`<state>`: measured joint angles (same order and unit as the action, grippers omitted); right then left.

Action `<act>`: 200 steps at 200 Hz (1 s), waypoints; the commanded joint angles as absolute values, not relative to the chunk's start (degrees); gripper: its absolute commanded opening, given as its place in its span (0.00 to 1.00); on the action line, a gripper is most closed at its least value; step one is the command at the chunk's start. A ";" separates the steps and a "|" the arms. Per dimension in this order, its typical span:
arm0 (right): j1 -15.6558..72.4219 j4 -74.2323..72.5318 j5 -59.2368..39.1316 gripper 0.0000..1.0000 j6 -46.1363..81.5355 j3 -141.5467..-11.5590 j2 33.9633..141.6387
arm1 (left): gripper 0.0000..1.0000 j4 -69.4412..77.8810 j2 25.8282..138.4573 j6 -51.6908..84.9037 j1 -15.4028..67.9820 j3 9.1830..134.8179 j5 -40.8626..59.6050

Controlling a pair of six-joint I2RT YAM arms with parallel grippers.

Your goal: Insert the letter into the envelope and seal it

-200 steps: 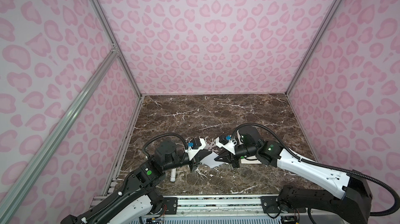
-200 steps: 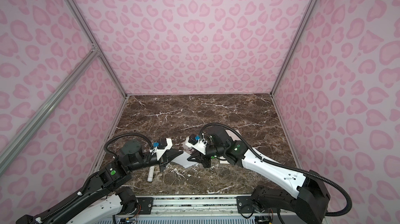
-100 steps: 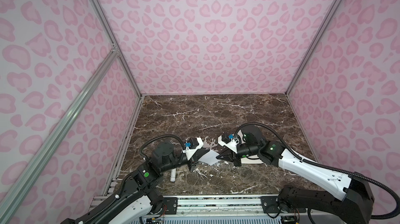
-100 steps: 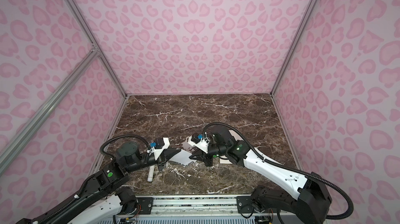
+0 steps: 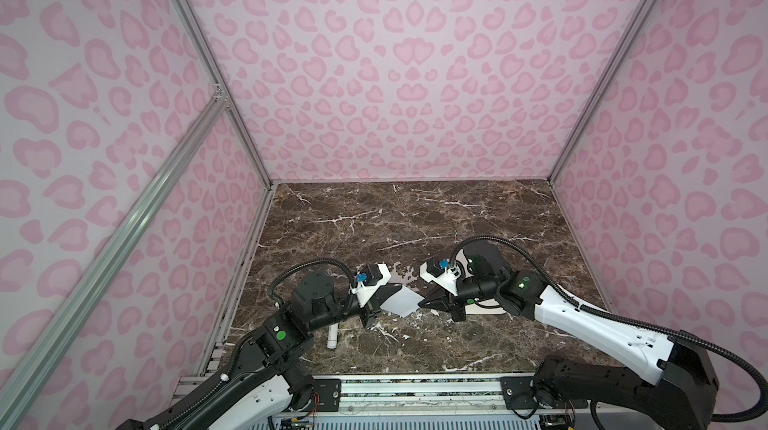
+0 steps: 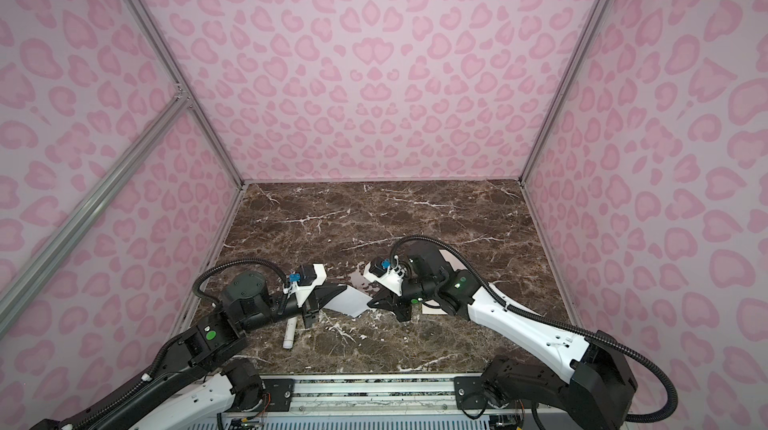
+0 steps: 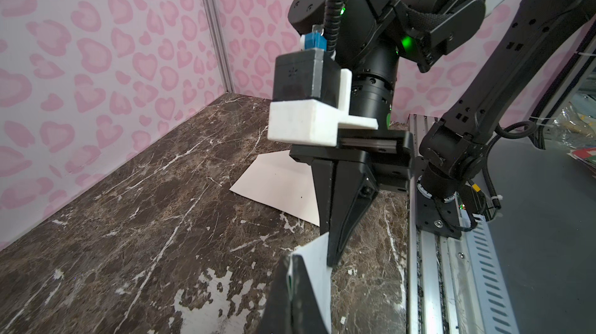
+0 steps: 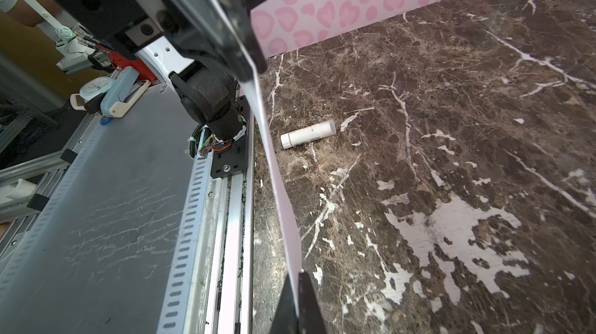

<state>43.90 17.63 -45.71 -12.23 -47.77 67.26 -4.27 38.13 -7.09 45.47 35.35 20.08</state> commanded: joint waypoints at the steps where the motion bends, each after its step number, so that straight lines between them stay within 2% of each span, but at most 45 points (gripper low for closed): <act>1: 43.59 18.86 -45.57 0.15 -12.76 -48.18 67.19 | 0.04 -3.51 38.30 -7.73 45.44 36.19 19.33; 11: 43.60 18.64 -45.77 0.24 -12.74 -48.33 66.91 | 0.04 -3.53 38.40 -7.69 45.44 36.16 19.42; 18: 43.60 18.16 -46.05 0.25 -12.67 -48.34 66.65 | 0.04 -3.54 38.49 -7.65 45.43 36.13 19.43; 26: 43.51 17.61 -46.26 0.18 -12.34 -48.32 66.28 | 0.04 -3.52 38.58 -7.65 45.39 36.21 19.42; 39: 43.42 17.39 -46.49 0.00 -11.96 -48.32 66.02 | 0.04 -3.80 38.84 -7.56 45.44 36.13 19.34; 80: 43.27 17.57 -46.66 0.00 -12.01 -47.93 65.56 | 0.04 -3.88 39.11 -7.47 45.40 35.97 19.42; 84: 43.31 17.43 -46.64 0.06 -11.88 -47.96 65.59 | 0.04 -3.94 39.18 -7.39 45.41 36.03 19.50; 93: 43.24 17.05 -46.61 0.28 -11.69 -47.87 65.52 | 0.04 -3.81 39.27 -7.38 45.43 35.99 19.53; 98: 43.31 16.82 -46.77 0.35 -11.70 -47.86 65.48 | 0.04 -3.87 39.35 -7.34 45.41 36.01 19.60; 110: 43.24 16.03 -46.92 0.43 -11.38 -47.94 65.27 | 0.04 -3.62 39.51 -7.21 45.40 36.02 19.84; 143: 43.34 10.76 -47.95 0.49 -8.98 -48.78 65.76 | 0.04 -2.29 40.54 -6.25 45.44 35.52 21.15; 200: 44.74 8.88 -49.13 0.47 -9.72 -54.13 71.95 | 0.04 -0.53 40.93 -4.49 45.44 34.78 23.30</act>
